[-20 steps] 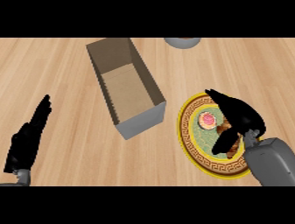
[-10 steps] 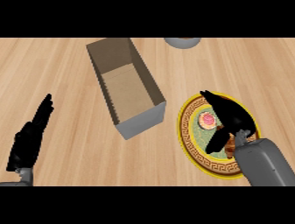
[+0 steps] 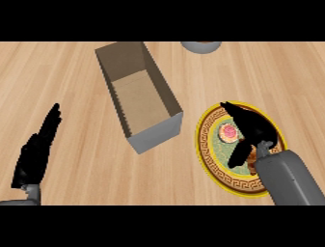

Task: Pick the cupcake from the plate and place it in the cardboard box

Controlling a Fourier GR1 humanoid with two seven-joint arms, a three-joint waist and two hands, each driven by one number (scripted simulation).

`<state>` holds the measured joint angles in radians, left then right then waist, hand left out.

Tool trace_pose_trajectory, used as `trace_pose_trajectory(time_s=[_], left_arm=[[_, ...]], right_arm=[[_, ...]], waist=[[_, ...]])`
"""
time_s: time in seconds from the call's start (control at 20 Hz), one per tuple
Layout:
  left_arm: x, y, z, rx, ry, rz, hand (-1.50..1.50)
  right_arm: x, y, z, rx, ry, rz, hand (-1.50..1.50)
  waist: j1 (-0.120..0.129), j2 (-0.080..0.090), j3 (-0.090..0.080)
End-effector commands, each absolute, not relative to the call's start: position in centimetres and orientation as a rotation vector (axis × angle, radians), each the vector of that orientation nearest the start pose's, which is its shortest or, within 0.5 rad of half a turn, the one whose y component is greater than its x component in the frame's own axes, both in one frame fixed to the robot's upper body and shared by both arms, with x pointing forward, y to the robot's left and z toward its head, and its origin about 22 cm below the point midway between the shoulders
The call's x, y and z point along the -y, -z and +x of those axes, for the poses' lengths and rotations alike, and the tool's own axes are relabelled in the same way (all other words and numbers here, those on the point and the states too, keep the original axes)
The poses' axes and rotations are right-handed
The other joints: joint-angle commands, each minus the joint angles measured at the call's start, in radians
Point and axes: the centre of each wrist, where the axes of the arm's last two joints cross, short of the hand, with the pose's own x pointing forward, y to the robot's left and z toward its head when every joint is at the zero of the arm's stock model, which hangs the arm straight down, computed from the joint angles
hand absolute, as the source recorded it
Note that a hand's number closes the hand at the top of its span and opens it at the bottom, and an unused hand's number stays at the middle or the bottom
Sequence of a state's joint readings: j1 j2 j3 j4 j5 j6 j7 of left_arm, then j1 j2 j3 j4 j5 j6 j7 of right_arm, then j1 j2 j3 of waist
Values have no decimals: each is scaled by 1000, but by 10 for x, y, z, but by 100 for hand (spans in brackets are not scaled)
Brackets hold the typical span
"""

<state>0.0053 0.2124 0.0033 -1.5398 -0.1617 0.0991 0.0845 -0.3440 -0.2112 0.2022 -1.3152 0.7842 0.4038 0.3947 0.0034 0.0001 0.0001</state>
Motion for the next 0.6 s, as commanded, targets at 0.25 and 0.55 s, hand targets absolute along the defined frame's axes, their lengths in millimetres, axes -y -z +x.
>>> trace_pose_trajectory(time_s=[0.25,0.55], left_arm=[[-290,-13,238,1456,200,372,0],[-286,-5,237,1464,212,375,0]], right_arm=[[188,-9,303,1051,-1174,-649,150],[209,-33,316,1079,-1134,-867,150]], waist=[[0,0,0],[-1,-1,0]])
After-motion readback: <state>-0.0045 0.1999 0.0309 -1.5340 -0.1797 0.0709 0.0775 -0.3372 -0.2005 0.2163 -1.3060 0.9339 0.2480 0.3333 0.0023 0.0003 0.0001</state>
